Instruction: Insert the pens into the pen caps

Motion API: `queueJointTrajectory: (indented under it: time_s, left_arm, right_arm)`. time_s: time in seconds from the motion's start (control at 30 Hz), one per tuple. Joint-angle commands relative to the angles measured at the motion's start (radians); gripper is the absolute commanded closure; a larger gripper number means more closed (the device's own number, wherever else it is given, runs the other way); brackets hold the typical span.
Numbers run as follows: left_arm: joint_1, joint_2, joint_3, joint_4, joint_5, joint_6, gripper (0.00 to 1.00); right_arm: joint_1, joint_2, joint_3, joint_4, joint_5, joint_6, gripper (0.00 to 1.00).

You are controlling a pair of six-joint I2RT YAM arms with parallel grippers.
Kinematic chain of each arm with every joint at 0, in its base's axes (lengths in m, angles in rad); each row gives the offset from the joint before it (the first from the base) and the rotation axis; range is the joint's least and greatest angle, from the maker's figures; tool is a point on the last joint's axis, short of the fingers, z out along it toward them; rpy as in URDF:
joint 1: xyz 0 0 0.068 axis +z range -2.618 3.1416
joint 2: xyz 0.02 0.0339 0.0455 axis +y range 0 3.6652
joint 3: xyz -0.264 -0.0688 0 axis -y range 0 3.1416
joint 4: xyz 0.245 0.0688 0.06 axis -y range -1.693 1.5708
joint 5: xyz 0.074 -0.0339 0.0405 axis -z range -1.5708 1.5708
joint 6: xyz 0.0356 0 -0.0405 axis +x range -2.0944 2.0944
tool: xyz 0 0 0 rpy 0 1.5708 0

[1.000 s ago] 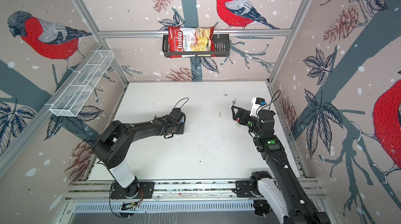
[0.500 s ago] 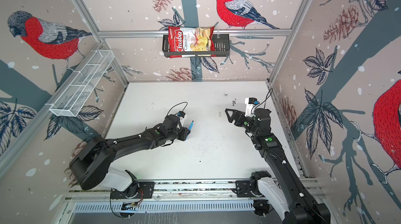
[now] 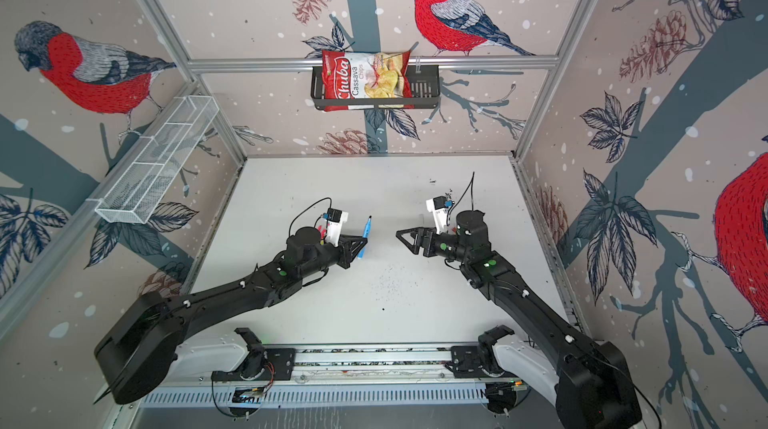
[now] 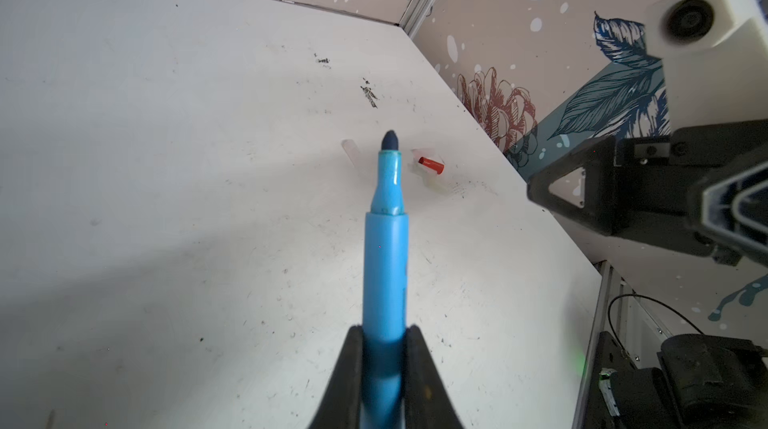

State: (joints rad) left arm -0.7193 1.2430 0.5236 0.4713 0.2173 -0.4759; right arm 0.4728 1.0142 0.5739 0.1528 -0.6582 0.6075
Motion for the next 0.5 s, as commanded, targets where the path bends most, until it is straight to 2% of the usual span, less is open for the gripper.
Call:
queueJointTrajectory:
  time_s: [0.0, 0.47]
  left_arm:
    - [-0.012, -0.013, -0.005, 0.084, 0.014, -0.013, 0.9]
    - [-0.075, -0.051, -0.01, 0.101, -0.036, -0.023, 0.9]
  right_arm:
    - [0.054, 0.04, 0.029, 0.111, 0.009, 0.035, 0.23]
    - [0.157, 0.219, 0.13, 0.178, 0.051, 0.055, 0.38]
